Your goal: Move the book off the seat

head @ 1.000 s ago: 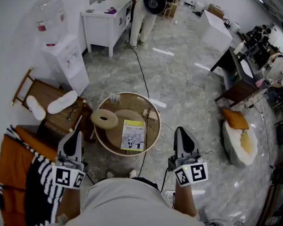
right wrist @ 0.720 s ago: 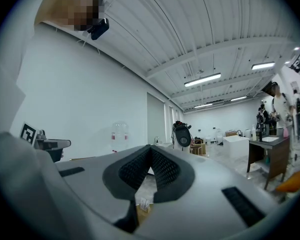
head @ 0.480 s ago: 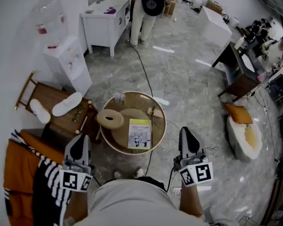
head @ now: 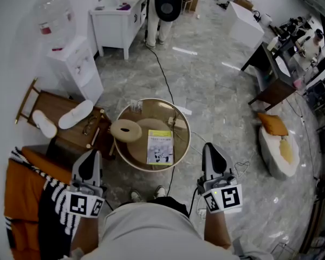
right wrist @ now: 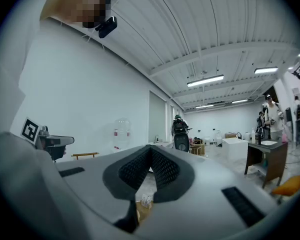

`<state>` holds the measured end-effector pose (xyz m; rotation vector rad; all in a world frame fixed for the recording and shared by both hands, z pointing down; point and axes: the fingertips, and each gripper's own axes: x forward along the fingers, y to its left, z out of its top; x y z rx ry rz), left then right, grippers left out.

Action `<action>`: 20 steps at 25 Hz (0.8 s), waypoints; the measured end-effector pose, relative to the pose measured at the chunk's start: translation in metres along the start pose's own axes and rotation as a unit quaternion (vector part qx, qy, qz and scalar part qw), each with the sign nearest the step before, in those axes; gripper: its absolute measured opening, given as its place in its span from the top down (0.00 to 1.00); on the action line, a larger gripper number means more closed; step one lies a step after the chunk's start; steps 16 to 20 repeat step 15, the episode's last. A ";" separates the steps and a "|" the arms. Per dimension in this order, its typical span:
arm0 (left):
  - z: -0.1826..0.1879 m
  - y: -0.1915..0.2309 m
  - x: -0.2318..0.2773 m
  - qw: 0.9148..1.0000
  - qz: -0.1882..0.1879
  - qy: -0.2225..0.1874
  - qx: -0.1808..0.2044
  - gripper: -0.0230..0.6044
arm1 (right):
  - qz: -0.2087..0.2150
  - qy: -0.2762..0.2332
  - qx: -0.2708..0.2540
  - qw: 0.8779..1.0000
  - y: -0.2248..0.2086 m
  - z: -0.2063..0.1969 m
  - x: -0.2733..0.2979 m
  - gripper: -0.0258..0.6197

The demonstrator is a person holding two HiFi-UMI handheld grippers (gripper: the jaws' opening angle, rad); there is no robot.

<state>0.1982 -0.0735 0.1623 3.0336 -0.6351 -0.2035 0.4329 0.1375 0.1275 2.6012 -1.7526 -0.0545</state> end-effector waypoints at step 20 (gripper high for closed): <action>-0.004 0.013 -0.010 1.000 0.009 -0.005 -0.008 0.94 | -0.003 -0.002 -0.015 1.000 0.011 0.001 -0.005 0.93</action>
